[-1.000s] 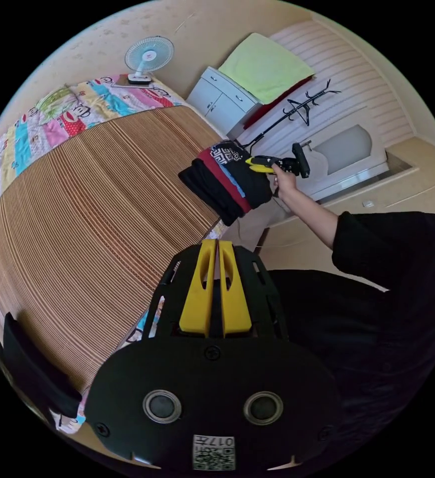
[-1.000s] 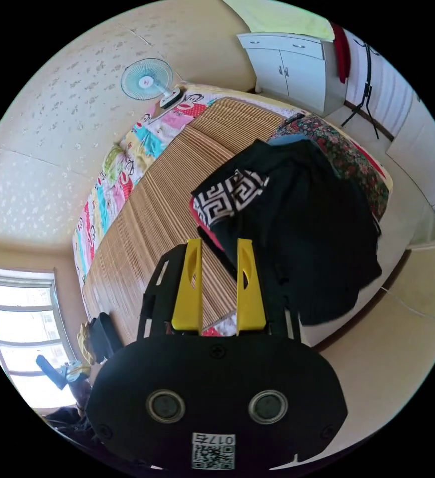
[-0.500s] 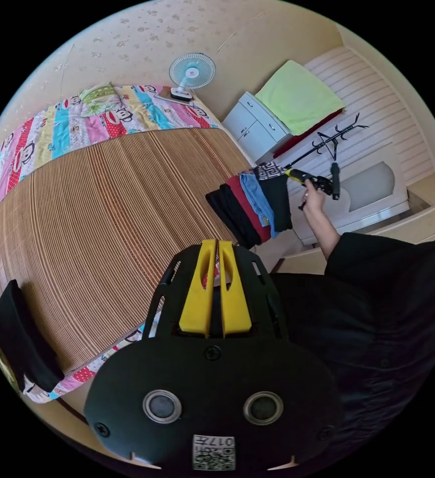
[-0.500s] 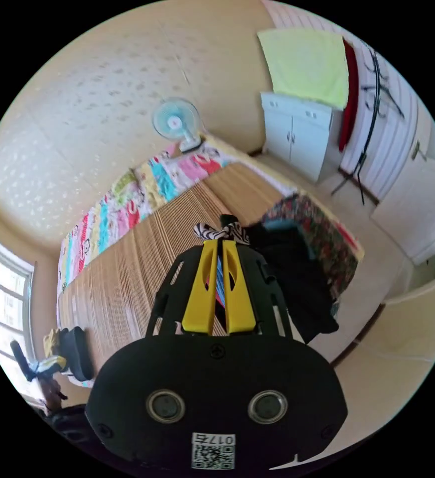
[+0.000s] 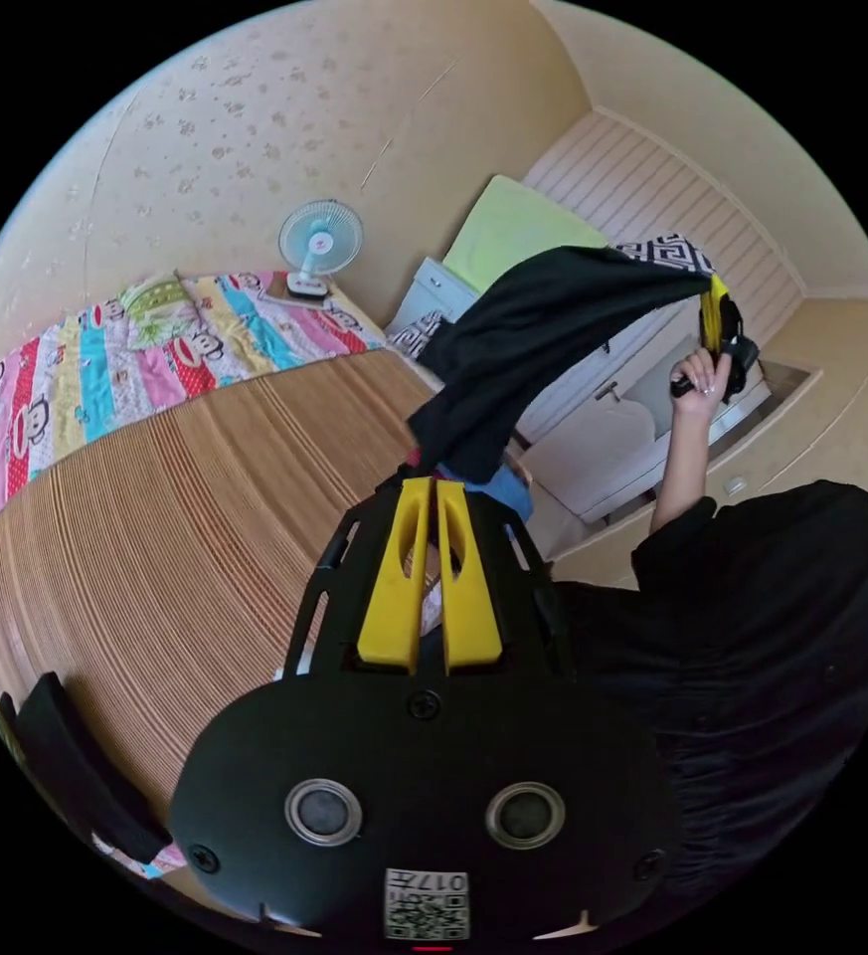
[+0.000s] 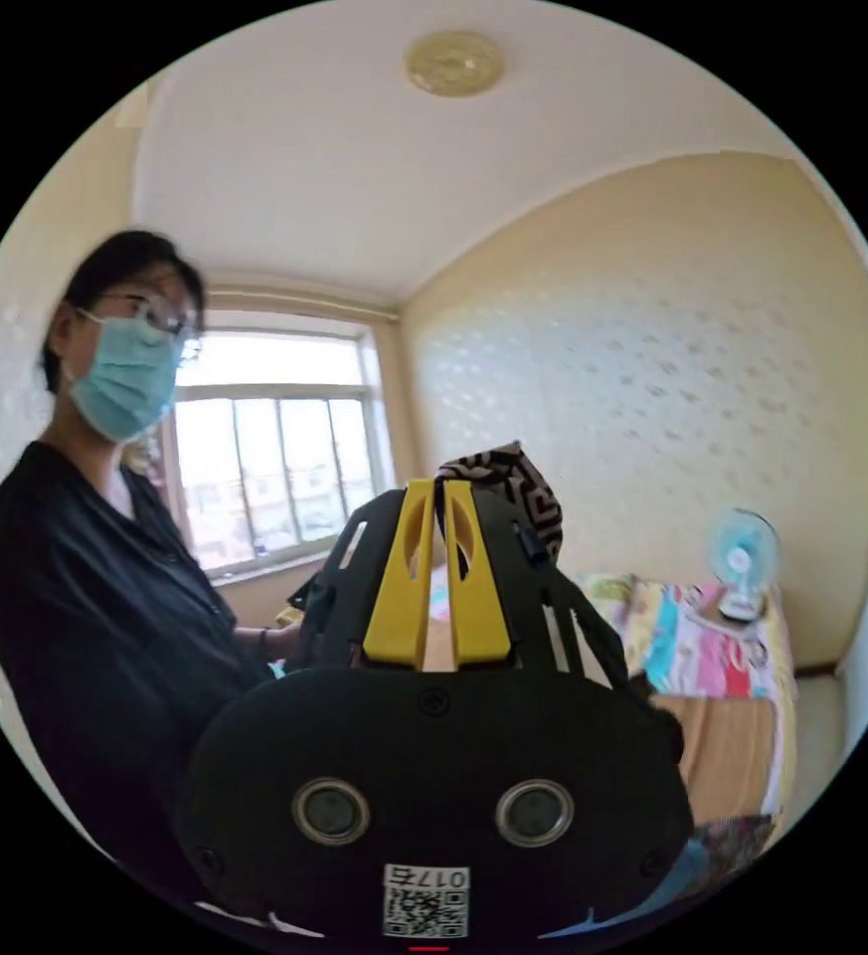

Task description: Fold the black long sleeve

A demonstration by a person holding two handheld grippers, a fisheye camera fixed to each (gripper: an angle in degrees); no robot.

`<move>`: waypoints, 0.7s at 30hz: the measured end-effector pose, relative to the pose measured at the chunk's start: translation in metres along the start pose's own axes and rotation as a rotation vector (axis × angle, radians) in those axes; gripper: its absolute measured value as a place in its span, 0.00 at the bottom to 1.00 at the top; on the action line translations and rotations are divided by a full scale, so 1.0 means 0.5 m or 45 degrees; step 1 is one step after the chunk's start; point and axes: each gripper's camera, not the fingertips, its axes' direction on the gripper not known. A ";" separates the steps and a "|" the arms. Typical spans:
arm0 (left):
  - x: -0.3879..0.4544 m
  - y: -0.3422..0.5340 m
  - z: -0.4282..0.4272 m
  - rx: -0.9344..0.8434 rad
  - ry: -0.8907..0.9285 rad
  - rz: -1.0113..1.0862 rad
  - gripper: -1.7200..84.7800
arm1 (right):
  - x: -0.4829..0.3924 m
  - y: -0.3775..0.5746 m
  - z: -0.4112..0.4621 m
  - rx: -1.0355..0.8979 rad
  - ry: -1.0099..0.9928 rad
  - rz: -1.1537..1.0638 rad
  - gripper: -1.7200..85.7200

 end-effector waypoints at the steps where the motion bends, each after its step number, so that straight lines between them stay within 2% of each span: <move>1: 0.008 -0.009 -0.023 0.050 0.027 0.025 0.05 | -0.011 0.005 -0.019 0.073 -0.133 -0.033 0.04; 3: 0.019 -0.023 -0.057 0.114 0.065 0.056 0.07 | -0.011 0.018 -0.043 0.187 -0.297 -0.041 0.04; 6: 0.038 -0.051 -0.095 0.192 0.157 0.123 0.08 | 0.009 0.041 -0.051 0.366 -0.724 -0.102 0.04; 8: 0.052 -0.070 -0.106 0.221 0.209 0.168 0.08 | 0.043 0.072 -0.026 0.641 -1.211 -0.201 0.04; 9: 0.064 -0.082 -0.107 0.229 0.236 0.201 0.09 | 0.055 0.081 -0.013 0.723 -1.332 -0.208 0.04; 11: 0.083 -0.102 -0.099 0.220 0.286 0.244 0.10 | 0.094 0.109 0.066 0.984 -1.759 -0.196 0.04; 13: 0.111 -0.129 -0.075 0.199 0.429 0.293 0.13 | 0.101 0.122 0.141 1.032 -1.877 -0.073 0.04; 15: 0.130 -0.146 -0.054 0.188 0.598 0.323 0.14 | 0.087 0.128 0.209 0.955 -1.863 0.066 0.04; 19: 0.154 -0.166 0.010 0.098 0.932 0.273 0.18 | 0.036 0.118 0.336 0.717 -1.833 0.208 0.04; 21: 0.158 -0.160 0.027 0.103 0.973 0.240 0.18 | 0.015 0.108 0.375 0.593 -1.758 0.233 0.04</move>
